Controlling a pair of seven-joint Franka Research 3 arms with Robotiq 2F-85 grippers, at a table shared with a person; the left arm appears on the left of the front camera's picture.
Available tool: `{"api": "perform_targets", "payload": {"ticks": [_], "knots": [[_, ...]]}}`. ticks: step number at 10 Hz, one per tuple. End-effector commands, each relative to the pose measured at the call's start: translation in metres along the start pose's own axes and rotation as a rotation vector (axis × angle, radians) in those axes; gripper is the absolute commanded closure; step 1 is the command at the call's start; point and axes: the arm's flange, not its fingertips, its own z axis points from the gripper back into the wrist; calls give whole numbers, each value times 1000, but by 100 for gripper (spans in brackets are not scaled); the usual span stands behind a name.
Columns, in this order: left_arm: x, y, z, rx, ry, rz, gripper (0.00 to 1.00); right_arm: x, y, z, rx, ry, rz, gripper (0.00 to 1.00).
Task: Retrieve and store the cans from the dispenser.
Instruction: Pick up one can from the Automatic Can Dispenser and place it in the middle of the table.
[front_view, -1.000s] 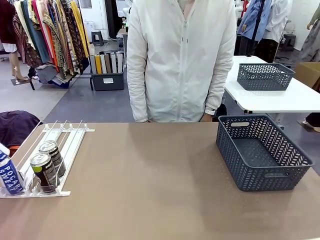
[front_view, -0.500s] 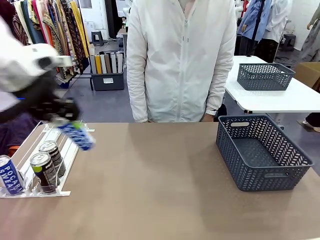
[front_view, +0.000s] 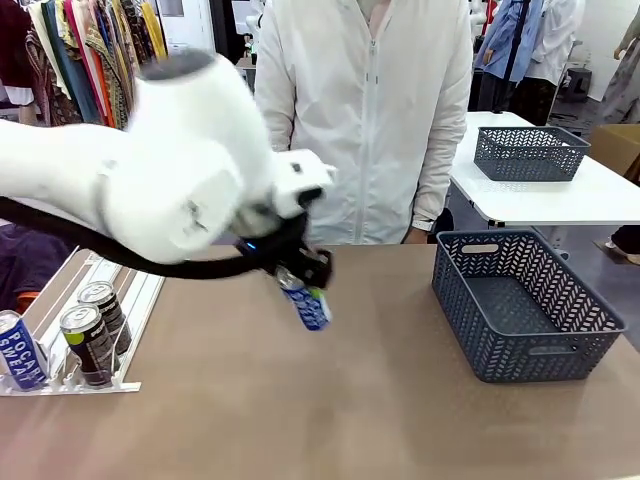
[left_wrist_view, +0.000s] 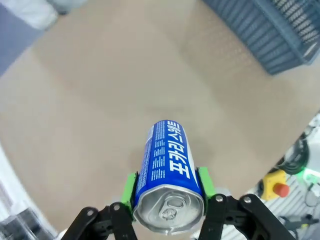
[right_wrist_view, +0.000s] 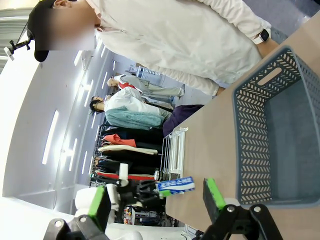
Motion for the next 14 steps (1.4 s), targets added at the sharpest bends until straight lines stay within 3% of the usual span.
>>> {"api": "perform_targets", "payload": {"ticks": [1, 5, 10, 12, 14], "knots": [[13, -27, -42, 60, -2, -34, 100, 4, 2, -1, 20, -12, 14, 0], [4, -47, -82, 150, 162, -91, 100, 4, 2, -1, 20, -12, 14, 0], [6, -44, -86, 144, 195, -81, 97, 4, 2, -1, 20, -12, 14, 0], [7, -43, -87, 139, 191, -80, 0, 4, 2, -1, 20, -12, 14, 0], [8, -40, -81, 130, 176, -75, 0, 4, 2, -1, 20, -12, 14, 0]]}}
